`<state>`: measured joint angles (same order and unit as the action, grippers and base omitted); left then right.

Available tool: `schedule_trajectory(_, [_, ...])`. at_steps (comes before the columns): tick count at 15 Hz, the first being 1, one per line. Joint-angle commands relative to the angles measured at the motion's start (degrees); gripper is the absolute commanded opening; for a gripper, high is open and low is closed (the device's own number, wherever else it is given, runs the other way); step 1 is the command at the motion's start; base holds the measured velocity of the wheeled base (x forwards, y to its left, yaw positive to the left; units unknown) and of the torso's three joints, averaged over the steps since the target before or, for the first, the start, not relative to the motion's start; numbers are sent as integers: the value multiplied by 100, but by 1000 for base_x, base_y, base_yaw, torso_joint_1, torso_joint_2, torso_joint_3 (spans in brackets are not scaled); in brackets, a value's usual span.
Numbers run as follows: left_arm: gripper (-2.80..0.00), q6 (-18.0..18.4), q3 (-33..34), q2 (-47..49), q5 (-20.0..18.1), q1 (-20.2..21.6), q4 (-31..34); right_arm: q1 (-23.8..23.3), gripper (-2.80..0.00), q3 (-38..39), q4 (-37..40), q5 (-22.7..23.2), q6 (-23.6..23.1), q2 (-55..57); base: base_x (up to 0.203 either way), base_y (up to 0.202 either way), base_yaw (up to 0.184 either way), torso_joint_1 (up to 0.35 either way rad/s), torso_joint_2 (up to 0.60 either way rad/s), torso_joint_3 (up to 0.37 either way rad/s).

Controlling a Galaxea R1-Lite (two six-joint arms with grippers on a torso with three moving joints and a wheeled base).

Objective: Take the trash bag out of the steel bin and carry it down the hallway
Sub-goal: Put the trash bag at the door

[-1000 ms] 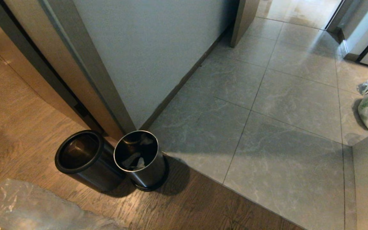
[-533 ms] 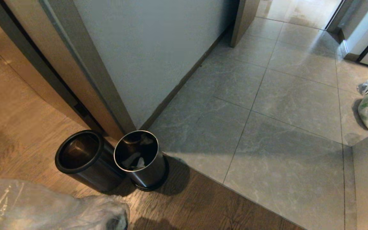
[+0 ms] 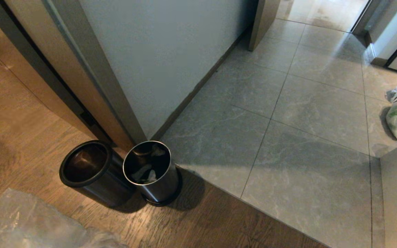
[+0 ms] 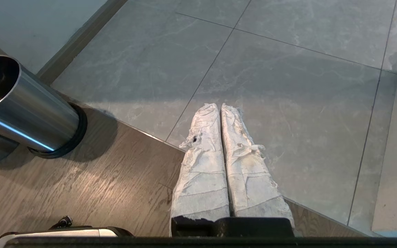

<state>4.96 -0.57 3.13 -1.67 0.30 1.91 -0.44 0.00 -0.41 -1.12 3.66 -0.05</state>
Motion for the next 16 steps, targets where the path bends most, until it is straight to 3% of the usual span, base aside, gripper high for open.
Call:
schedule_trajectory(1, [-280, -38, 55, -323, 2, -28, -152, 0, -280, 9, -2, -2, 3, -4, 0, 0, 0, 0, 0, 0])
schedule_trajectory(5, [-280, -347, 57, -322, 131, -30, -165, 0, -280, 9, -2, -2, 3, -4, 0, 0, 0, 0, 0, 0])
schedule_trajectory(12, [-280, -68, 57, -313, 96, -30, -147, 0, -280, 9, -2, 2, 3, -4, 0, 0, 0, 0, 0, 0])
schedule_trajectory(16, [-280, -107, 57, -313, 103, -30, -154, 0, -280, 9, -2, -2, 3, -4, 0, 0, 0, 0, 0, 0])
